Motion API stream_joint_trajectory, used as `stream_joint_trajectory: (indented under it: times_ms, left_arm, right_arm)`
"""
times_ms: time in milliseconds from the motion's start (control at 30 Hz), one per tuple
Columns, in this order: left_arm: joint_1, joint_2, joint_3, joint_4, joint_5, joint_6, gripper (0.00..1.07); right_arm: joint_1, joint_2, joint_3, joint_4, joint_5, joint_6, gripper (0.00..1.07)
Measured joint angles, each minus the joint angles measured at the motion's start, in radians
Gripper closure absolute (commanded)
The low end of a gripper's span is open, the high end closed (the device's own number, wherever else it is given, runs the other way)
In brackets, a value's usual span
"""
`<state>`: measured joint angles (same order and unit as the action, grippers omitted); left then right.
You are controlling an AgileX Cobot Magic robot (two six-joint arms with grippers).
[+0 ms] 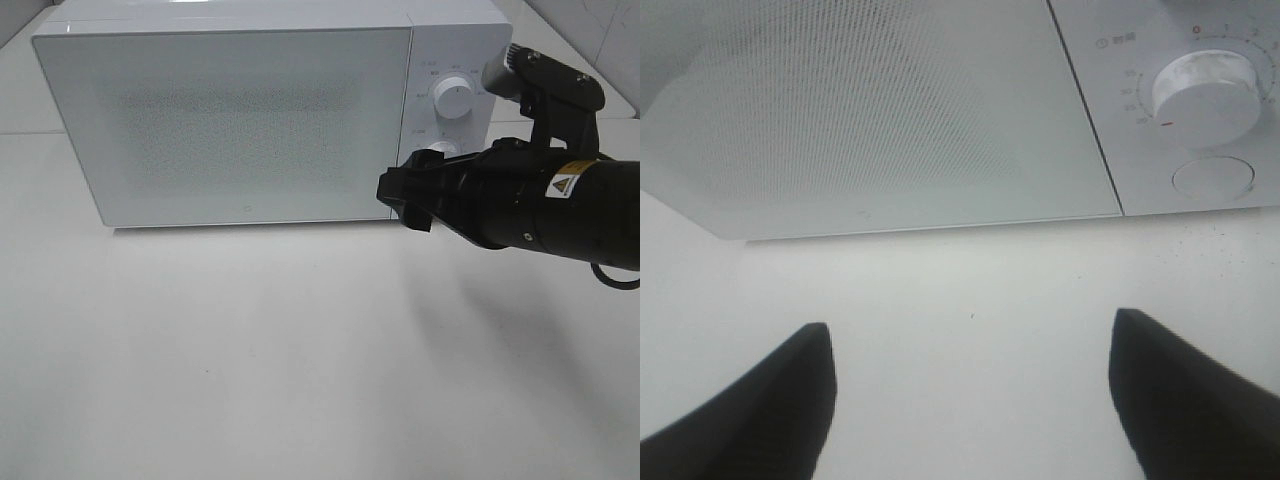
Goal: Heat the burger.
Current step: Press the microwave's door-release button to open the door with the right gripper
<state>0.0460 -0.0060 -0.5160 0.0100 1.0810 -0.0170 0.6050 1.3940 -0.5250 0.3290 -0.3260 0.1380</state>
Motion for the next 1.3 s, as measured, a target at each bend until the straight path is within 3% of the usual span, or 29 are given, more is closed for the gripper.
stream_joint_trajectory:
  times_ms: [600, 800, 1300]
  left_arm:
    - [0.0, 0.0, 0.0, 0.0, 0.0, 0.0, 0.06]
    - [0.0, 0.0, 0.0, 0.0, 0.0, 0.0, 0.06]
    - [0.0, 0.0, 0.0, 0.0, 0.0, 0.0, 0.06]
  right_arm:
    - [0.0, -0.24, 0.0, -0.005, 0.326, -0.197, 0.34]
    - [0.0, -0.398, 0.0, -0.092, 0.486, -0.218, 0.24]
    - [0.0, -0.766, 0.0, -0.293, 0.904, -0.148, 0.26]
